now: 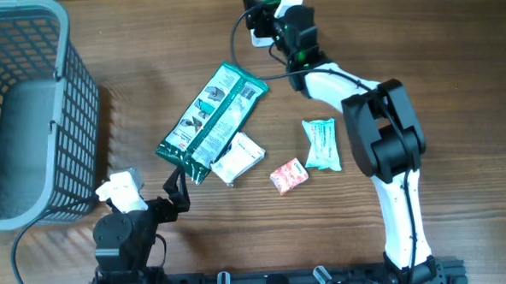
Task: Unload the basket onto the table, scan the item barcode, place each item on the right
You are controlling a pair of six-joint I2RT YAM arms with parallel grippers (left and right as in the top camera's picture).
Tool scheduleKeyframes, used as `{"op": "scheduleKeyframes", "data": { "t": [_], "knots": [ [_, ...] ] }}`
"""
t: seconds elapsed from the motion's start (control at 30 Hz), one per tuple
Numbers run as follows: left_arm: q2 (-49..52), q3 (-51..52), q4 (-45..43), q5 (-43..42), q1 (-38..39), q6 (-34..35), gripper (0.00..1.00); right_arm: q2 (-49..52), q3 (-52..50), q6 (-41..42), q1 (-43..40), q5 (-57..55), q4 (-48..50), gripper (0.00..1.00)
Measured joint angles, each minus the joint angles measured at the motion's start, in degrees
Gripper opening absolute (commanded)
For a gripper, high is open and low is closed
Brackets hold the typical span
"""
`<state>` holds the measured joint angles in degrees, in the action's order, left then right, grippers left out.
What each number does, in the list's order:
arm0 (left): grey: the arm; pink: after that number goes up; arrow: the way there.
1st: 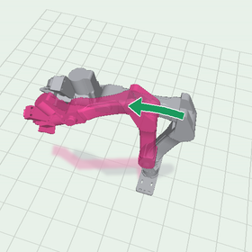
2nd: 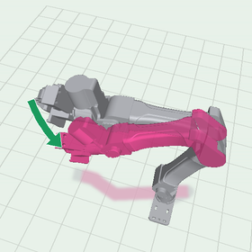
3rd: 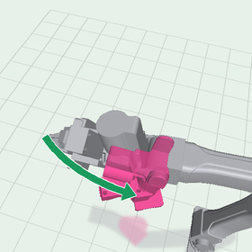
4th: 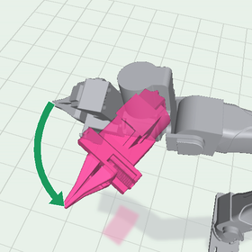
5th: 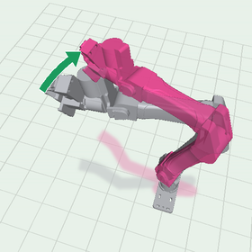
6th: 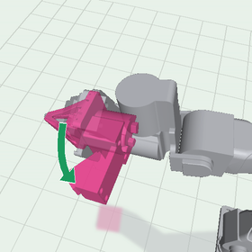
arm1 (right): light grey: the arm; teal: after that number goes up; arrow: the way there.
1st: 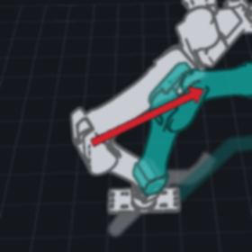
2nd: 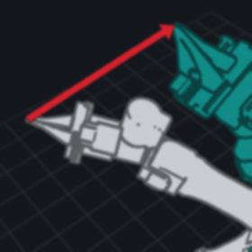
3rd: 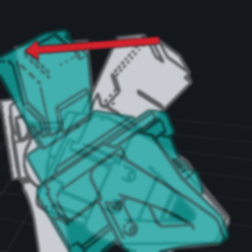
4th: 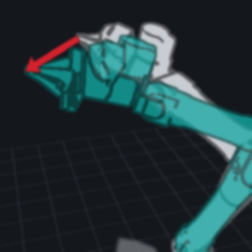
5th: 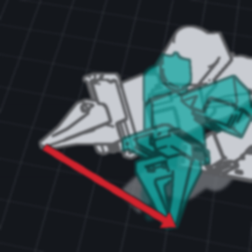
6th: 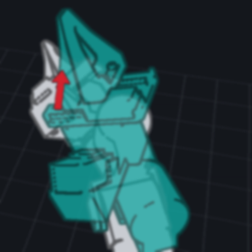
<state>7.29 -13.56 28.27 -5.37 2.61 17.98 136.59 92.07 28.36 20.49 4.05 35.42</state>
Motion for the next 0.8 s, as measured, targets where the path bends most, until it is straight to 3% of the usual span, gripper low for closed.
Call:
{"op": "scheduleKeyframes", "data": {
  "t": [0.1,0.3,0.57,0.63,0.8],
  "knots": [
    [0.0,0.0,0.0,0.0,0.0,0.0,1.0,-0.9,0.0,0.0,-2.5,0.6,-6.6,0.48],
    [0.0,0.0,0.0,0.0,0.0,0.0,1.0,-8.8,0.1,-0.1,-12.3,1.3,-27.3,0.58],
    [0.0,0.0,0.0,0.0,0.0,0.0,1.0,-19.4,1.4,0.8,-36.8,2.6,-63.5,0.52],
    [0.0,0.0,0.0,0.0,0.0,0.0,1.0,-19.4,1.3,1.6,-41.0,3.0,-68.3,0.58],
    [0.0,0.0,0.0,0.0,0.0,0.0,1.0,-19.3,1.1,3.5,-53.2,3.6,-72.1,0.59]
  ]
}}
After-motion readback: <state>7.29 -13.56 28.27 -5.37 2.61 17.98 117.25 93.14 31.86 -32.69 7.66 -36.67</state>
